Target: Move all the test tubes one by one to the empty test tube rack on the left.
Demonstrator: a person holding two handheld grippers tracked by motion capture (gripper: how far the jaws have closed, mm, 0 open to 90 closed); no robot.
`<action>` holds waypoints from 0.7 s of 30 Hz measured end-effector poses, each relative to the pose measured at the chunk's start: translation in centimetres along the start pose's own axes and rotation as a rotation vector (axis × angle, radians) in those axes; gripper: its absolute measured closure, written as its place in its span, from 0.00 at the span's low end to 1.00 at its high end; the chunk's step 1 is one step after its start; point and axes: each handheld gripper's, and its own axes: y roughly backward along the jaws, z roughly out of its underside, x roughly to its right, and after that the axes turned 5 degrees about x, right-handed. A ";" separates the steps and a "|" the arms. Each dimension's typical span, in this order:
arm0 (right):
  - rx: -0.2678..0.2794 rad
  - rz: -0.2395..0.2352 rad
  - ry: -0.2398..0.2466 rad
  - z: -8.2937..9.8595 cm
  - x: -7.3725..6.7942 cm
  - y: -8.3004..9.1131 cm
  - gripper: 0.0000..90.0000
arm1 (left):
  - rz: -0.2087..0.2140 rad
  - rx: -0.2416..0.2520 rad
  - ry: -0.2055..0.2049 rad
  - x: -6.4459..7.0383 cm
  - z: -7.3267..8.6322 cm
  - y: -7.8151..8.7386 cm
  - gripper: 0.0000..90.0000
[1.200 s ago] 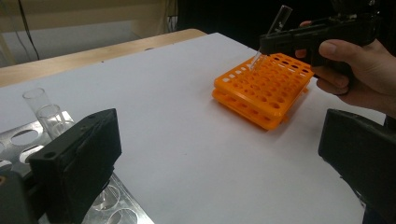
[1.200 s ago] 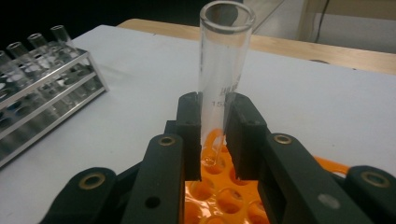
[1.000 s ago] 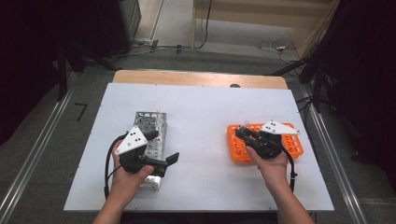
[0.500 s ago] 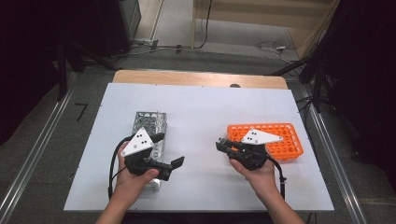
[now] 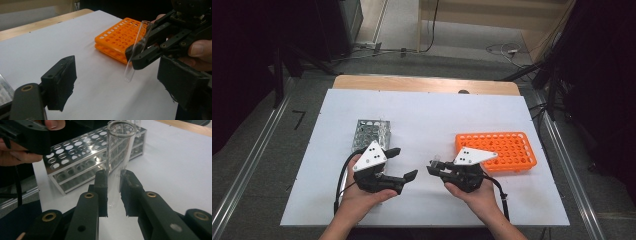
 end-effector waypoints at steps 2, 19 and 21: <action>-0.007 -0.011 0.010 0.0 -0.4 -0.3 0.82 | 0.014 -0.001 -0.005 0.3 0.0 -0.1 0.25; -0.051 -0.102 0.063 -0.3 -3.2 -2.0 0.82 | 0.113 -0.009 -0.069 2.0 -0.1 -1.0 0.76; -0.055 -0.106 0.063 -0.3 -3.3 -1.9 0.82 | 0.111 -0.011 -0.071 2.1 -0.1 -1.0 0.78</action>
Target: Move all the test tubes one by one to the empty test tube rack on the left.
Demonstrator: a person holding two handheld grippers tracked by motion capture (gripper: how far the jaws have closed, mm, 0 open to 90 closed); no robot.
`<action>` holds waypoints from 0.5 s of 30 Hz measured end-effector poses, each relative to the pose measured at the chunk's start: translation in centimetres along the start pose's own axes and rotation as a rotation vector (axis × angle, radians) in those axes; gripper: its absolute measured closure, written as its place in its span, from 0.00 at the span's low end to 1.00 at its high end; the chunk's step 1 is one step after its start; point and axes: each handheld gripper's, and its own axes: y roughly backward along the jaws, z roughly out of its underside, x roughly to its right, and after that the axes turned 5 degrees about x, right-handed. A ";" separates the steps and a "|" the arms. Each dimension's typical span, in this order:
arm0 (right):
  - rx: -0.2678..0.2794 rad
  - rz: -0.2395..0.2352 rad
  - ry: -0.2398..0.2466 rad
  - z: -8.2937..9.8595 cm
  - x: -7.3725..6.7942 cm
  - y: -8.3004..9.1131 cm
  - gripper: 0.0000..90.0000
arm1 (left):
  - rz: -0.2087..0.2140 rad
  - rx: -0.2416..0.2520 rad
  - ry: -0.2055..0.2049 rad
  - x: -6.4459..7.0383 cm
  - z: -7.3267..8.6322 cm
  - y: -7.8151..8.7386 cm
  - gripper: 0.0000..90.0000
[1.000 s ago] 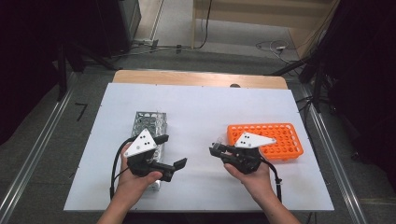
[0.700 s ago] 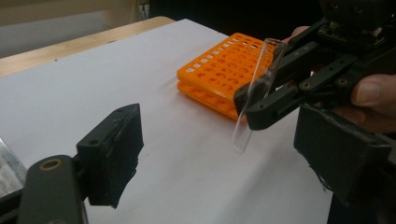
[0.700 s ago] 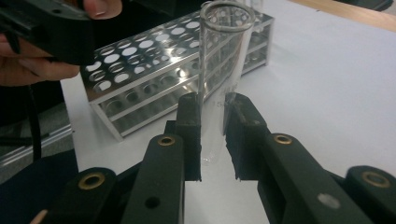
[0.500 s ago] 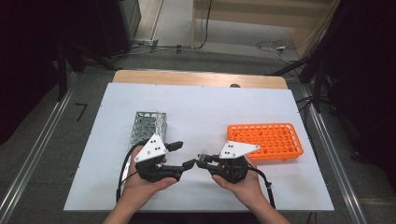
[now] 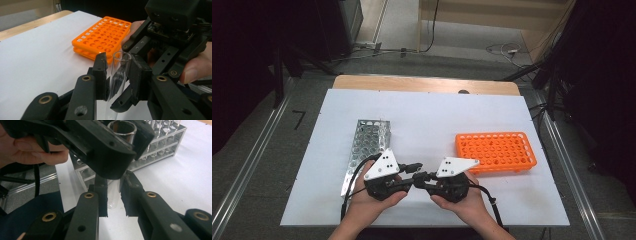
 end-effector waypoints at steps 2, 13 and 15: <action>-0.002 -0.001 -0.004 0.0 0.0 0.0 0.82 | 0.004 0.001 0.005 0.0 0.0 -0.1 0.81; -0.003 -0.005 -0.016 0.0 0.1 -0.2 0.82 | -0.009 -0.002 -0.009 0.0 0.0 -0.1 0.85; 0.004 -0.003 -0.015 0.0 0.1 -0.1 0.81 | -0.011 0.006 -0.009 -0.1 0.0 0.0 0.85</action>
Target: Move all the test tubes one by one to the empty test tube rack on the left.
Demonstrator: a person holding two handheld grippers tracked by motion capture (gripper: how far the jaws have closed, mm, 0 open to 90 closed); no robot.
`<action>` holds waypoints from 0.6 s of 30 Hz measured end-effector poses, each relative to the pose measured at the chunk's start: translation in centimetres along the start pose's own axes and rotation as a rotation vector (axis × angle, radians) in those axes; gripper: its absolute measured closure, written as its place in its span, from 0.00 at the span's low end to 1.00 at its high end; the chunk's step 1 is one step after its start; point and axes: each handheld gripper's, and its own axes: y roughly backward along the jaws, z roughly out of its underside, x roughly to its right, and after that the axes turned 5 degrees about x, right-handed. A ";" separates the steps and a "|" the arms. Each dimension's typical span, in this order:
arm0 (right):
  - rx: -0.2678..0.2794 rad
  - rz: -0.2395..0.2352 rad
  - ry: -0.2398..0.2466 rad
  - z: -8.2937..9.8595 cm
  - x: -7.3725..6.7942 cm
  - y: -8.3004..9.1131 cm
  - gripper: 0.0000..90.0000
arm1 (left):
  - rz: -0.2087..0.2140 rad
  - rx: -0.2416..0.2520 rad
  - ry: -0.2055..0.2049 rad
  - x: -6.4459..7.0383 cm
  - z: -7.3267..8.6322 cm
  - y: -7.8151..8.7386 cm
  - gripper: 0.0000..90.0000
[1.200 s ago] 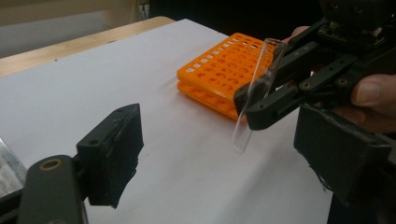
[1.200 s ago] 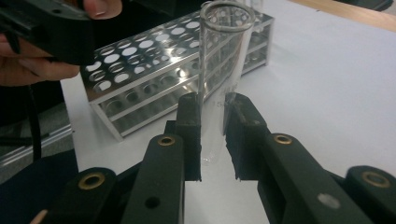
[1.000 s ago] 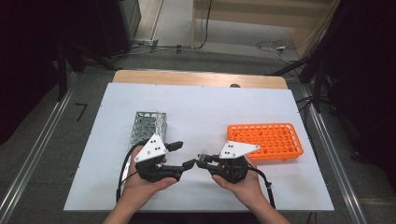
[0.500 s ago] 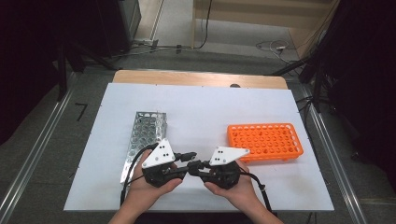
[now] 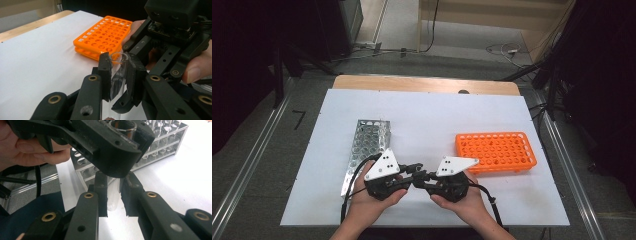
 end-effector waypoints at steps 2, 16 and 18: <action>0.008 0.007 0.005 0.0 0.0 0.1 0.77 | -0.013 0.008 0.004 -0.1 -0.1 0.2 0.85; 0.063 0.028 -0.021 -0.6 1.2 1.7 0.11 | -0.093 0.049 0.026 -2.2 -1.1 1.8 0.85; 0.067 0.021 -0.029 -0.5 1.5 2.1 0.04 | -0.108 0.059 0.028 -2.6 -1.2 2.1 0.85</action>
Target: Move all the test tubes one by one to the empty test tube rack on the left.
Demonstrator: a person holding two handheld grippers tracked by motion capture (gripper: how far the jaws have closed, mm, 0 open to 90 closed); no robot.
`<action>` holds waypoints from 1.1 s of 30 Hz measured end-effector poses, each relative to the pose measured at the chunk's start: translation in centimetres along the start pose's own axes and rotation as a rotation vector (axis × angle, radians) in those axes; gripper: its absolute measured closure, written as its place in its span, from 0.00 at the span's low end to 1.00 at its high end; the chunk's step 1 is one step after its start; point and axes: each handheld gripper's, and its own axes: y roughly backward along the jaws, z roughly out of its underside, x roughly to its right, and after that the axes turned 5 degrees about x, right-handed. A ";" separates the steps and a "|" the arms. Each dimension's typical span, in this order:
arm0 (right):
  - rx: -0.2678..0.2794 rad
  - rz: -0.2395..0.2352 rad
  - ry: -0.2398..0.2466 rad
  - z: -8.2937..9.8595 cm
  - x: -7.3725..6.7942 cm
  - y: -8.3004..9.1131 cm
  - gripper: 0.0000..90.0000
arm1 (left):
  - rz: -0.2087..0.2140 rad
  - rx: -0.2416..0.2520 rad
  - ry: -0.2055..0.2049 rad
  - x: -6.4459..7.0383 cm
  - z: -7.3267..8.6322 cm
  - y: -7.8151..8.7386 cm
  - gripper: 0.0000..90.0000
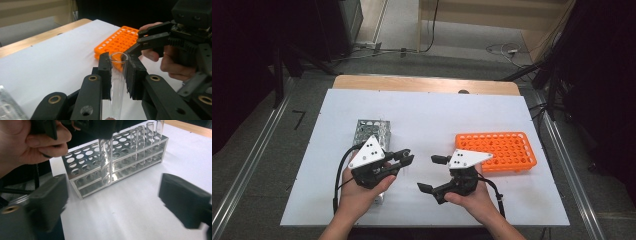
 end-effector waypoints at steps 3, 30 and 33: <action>0.006 0.009 -0.003 0.1 0.4 0.7 0.00 | -0.028 0.008 0.006 -0.8 -0.3 0.5 0.85; 0.016 0.203 -0.077 4.0 4.3 9.2 0.00 | -0.247 0.052 0.050 -6.0 0.4 1.9 0.85; 0.021 0.227 -0.096 4.5 4.6 10.4 0.00 | -0.260 0.048 0.053 -6.3 0.8 1.8 0.85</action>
